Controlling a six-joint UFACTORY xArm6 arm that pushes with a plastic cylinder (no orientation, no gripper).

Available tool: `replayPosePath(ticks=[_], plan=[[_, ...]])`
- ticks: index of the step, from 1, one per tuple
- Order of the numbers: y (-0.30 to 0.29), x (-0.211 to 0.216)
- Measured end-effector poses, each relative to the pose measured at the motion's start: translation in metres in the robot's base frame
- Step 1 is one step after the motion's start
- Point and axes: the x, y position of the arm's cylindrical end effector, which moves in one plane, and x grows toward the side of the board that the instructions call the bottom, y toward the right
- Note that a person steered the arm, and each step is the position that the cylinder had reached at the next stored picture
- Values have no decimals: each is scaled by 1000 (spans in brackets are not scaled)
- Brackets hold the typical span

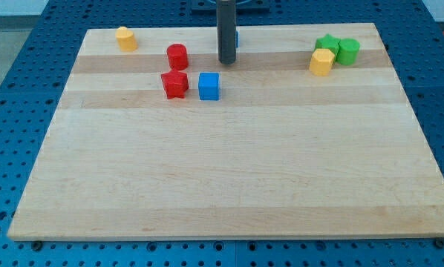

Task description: Push the red star and cube in opposite directions

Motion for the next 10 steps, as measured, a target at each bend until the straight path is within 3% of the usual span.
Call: replayPosePath(ticks=[3,6,8,10], plan=[[-26,1],[-85,36],[-110,89],[-69,92]])
